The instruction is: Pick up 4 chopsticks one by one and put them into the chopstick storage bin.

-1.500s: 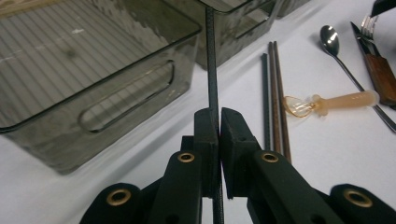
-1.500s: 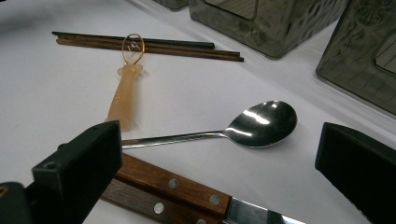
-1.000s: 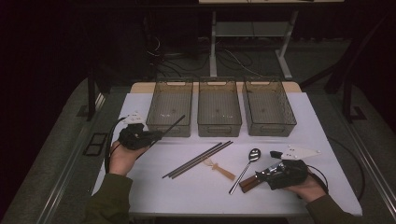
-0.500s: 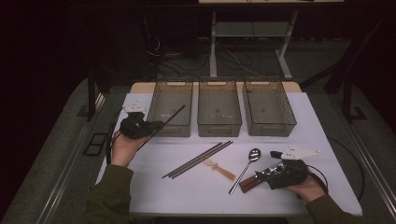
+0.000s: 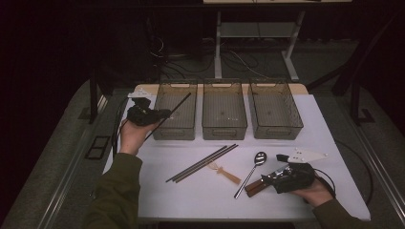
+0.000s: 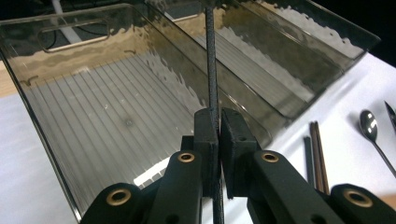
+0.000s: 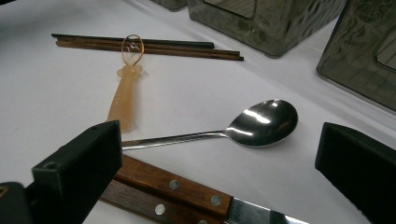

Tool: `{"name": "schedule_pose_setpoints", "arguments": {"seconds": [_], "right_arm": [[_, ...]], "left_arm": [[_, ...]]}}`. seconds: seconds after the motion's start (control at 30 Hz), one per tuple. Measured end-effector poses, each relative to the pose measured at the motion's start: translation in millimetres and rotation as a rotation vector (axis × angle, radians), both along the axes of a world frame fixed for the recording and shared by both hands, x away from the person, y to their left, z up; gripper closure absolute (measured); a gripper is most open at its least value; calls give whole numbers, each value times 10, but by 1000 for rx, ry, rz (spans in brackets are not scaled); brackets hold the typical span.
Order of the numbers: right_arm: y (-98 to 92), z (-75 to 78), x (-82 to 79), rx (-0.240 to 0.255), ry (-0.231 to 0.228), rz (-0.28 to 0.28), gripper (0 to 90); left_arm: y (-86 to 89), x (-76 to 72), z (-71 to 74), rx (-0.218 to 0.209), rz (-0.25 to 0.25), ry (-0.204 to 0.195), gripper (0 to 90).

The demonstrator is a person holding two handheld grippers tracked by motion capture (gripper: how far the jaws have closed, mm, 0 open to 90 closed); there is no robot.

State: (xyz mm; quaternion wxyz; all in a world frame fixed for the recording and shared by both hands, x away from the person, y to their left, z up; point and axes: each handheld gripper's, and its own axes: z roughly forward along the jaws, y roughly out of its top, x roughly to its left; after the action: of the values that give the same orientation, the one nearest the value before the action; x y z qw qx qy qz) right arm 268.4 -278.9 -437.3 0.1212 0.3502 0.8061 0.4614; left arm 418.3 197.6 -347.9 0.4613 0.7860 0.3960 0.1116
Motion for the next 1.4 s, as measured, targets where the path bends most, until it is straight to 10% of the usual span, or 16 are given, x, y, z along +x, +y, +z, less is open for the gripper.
{"name": "schedule_pose_setpoints", "arguments": {"seconds": [0.73, 1.4], "right_arm": [[-21, 21, -18, 19, 2, -7, 8], [-35, 25, -23, 32, 3, -9, 8]], "left_arm": [[-145, 655, 49, 42, 71, 10, 853], [-279, 844, -235, 67, 97, 19, 852]]}}
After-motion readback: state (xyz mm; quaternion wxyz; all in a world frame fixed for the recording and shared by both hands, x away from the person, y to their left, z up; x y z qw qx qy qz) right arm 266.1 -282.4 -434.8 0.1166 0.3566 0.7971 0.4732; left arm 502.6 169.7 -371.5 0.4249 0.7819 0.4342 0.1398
